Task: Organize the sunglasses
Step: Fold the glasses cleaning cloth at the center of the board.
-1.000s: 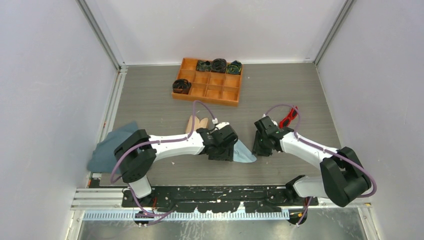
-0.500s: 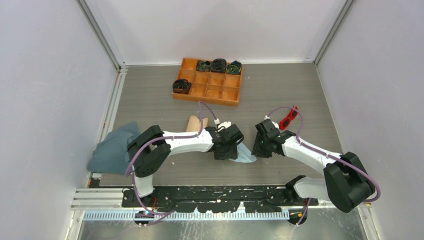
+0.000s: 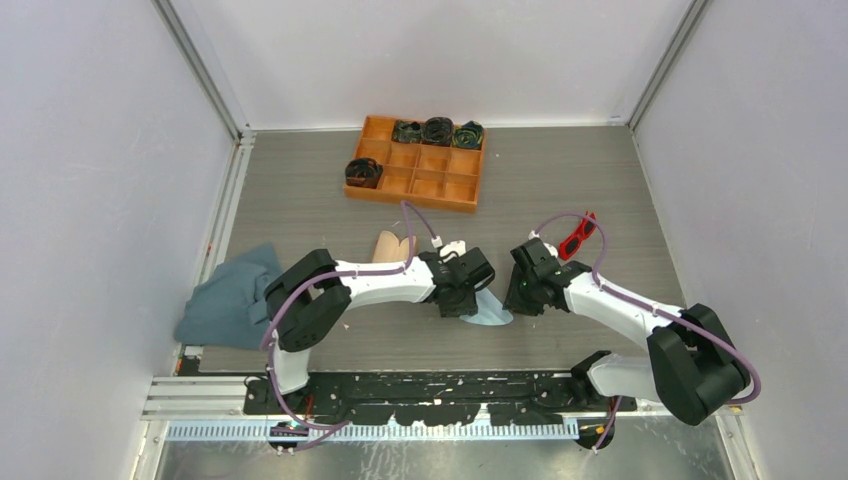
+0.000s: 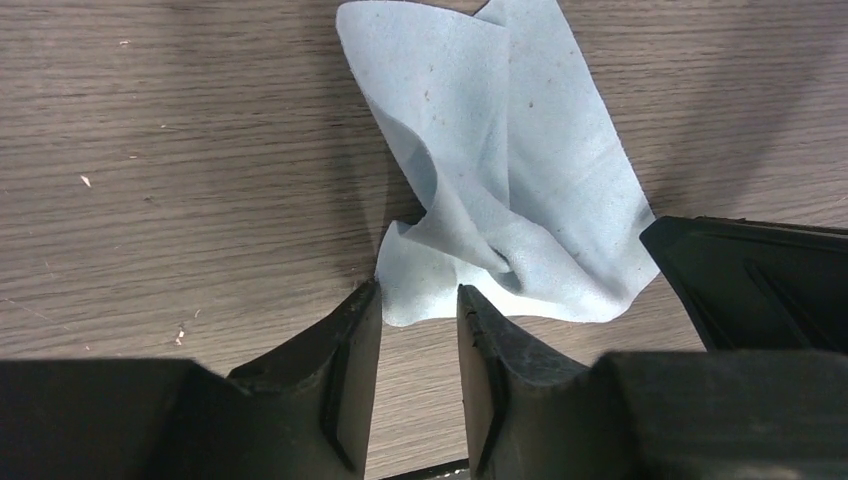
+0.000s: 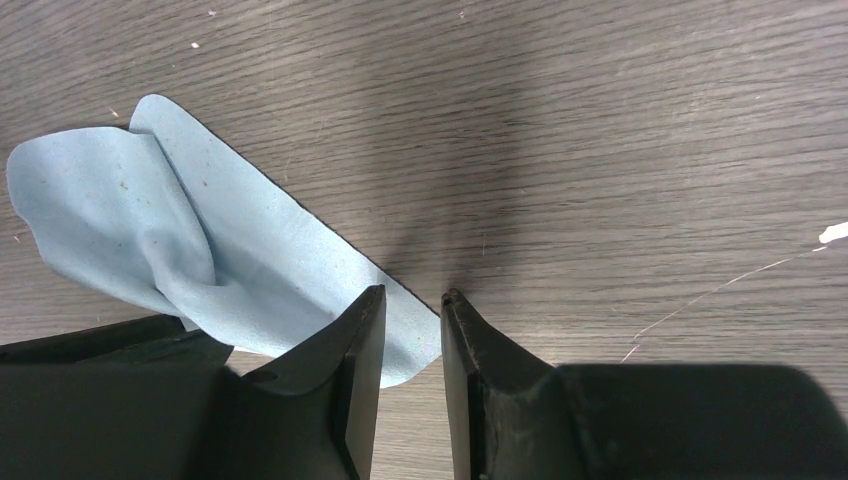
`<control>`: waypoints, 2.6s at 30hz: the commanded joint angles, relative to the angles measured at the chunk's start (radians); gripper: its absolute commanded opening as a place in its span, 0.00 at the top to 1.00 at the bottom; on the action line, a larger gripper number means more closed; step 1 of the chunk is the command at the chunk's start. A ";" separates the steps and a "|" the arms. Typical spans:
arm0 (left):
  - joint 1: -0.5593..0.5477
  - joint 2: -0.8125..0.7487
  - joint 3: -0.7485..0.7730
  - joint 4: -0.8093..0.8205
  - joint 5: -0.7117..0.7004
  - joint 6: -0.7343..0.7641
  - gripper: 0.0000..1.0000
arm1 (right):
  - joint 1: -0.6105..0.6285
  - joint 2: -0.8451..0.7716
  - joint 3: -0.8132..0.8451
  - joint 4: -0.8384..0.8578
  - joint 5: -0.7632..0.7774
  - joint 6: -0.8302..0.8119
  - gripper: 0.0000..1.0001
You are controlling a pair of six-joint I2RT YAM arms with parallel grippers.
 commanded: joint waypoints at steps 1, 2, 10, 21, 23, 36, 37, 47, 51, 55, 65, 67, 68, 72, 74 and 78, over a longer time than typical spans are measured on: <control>-0.011 0.049 -0.003 -0.021 -0.018 -0.020 0.66 | 0.009 0.008 -0.021 -0.028 0.009 0.016 0.67; -0.010 0.050 -0.004 -0.022 -0.017 -0.019 0.68 | 0.010 0.007 -0.021 -0.029 0.009 0.015 0.67; -0.011 0.044 -0.005 -0.049 -0.042 -0.028 0.85 | 0.010 0.005 -0.018 -0.031 0.008 0.010 0.67; -0.011 -0.079 -0.097 -0.030 -0.065 -0.013 0.99 | 0.020 -0.047 -0.055 -0.044 -0.031 0.059 0.65; -0.011 -0.114 -0.137 -0.022 -0.051 -0.023 0.99 | 0.031 -0.066 -0.071 -0.043 -0.034 0.077 0.65; -0.024 -0.183 -0.233 0.010 0.023 -0.070 0.99 | 0.195 -0.086 -0.064 -0.081 0.003 0.191 0.60; -0.026 -0.189 -0.238 0.007 0.021 -0.075 0.99 | 0.196 -0.094 -0.064 -0.086 0.003 0.197 0.60; -0.035 -0.219 -0.280 0.023 0.013 -0.102 0.99 | 0.199 -0.056 -0.087 -0.013 -0.034 0.214 0.67; -0.044 -0.211 -0.264 0.020 0.002 -0.098 0.99 | 0.204 -0.048 -0.087 0.005 -0.034 0.214 0.68; -0.048 -0.207 -0.263 0.021 -0.006 -0.101 0.99 | 0.204 -0.053 -0.087 0.012 -0.068 0.206 0.70; -0.053 -0.236 -0.262 -0.010 -0.034 -0.104 1.00 | 0.204 -0.072 -0.070 -0.025 -0.051 0.208 0.99; -0.062 -0.261 -0.238 -0.061 -0.067 -0.105 0.99 | 0.209 -0.112 -0.051 -0.066 -0.034 0.211 1.00; -0.073 -0.275 -0.228 -0.063 -0.075 -0.097 0.99 | 0.212 -0.138 -0.040 -0.091 -0.015 0.213 0.99; -0.101 -0.307 -0.146 -0.173 -0.124 -0.065 0.99 | 0.216 -0.253 0.033 -0.228 0.029 0.204 0.99; -0.101 -0.339 -0.134 -0.199 -0.141 -0.054 0.99 | 0.217 -0.299 0.067 -0.289 0.051 0.191 0.99; -0.101 -0.416 -0.120 -0.200 -0.151 -0.020 0.99 | 0.216 -0.345 0.157 -0.361 0.055 0.145 0.99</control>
